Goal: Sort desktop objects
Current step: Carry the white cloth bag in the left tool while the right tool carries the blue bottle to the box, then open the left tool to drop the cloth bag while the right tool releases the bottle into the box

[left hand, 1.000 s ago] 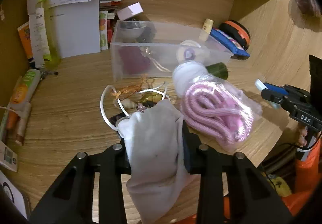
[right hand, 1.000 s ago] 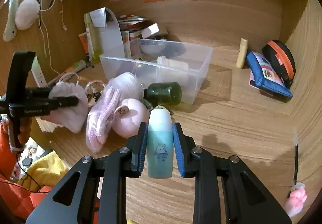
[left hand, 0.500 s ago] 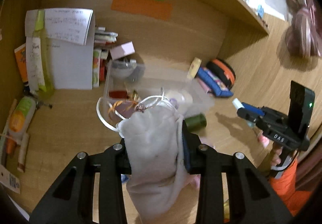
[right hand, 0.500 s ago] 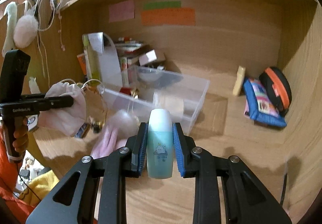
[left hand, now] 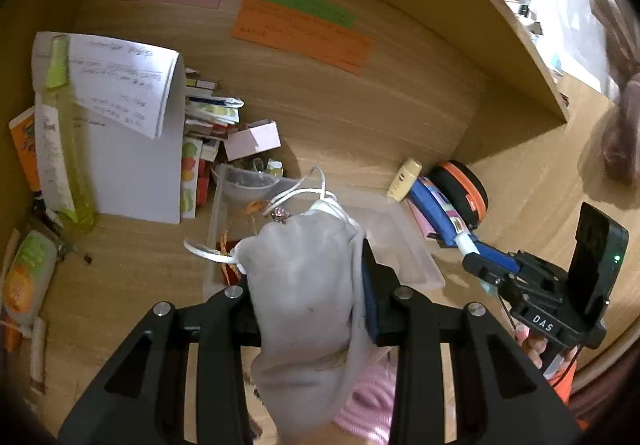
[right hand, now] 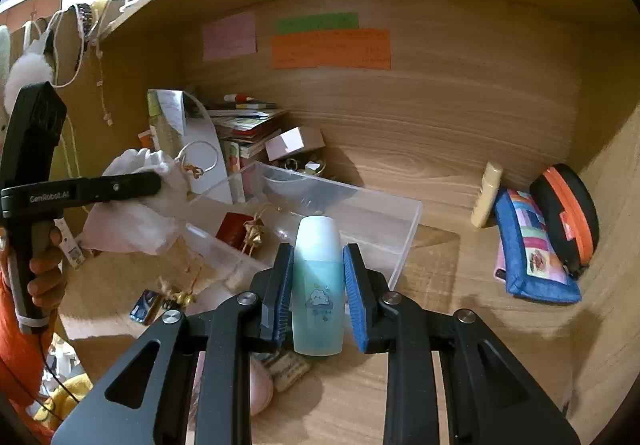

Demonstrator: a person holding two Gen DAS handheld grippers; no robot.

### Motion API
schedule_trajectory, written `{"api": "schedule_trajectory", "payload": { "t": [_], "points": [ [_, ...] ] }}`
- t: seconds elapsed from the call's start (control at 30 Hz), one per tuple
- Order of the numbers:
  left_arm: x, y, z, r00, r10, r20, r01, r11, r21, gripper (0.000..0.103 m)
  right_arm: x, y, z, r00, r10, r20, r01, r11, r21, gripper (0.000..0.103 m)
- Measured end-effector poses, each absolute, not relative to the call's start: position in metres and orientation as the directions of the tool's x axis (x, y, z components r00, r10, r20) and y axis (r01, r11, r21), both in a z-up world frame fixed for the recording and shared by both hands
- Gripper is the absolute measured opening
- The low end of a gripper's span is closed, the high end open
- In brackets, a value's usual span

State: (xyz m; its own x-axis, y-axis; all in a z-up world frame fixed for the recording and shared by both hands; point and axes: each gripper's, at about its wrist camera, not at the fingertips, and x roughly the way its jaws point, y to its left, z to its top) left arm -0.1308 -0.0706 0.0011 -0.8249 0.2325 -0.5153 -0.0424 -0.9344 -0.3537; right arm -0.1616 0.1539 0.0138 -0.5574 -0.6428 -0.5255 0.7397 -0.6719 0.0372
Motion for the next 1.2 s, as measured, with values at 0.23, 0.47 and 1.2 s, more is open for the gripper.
{"api": "schedule_trajectory", "payload": {
  "t": [0.23,0.47,1.2],
  "points": [
    [-0.167,-0.073,-0.008,-0.814,0.229,-0.533,0.0,-0.919,-0.395,0.034,-0.192,0.143,0.008,-0.54,-0.637,-0.55,0.733,-0.677,0.065,0.023],
    [-0.201,-0.079,-0.022,-0.81,0.164,-0.563,0.091,-0.914,-0.396,0.034,-0.21,0.12,0.005,-0.503,-0.645,-0.575,0.751,-0.656,0.078,0.023],
    [-0.216,-0.076,-0.057,-0.756,0.101,-0.647,0.134,-0.943,-0.304,0.041,-0.205,0.037,-0.04,-0.436,-0.59,-0.68,0.8,-0.601,0.008,0.023]
  ]
}}
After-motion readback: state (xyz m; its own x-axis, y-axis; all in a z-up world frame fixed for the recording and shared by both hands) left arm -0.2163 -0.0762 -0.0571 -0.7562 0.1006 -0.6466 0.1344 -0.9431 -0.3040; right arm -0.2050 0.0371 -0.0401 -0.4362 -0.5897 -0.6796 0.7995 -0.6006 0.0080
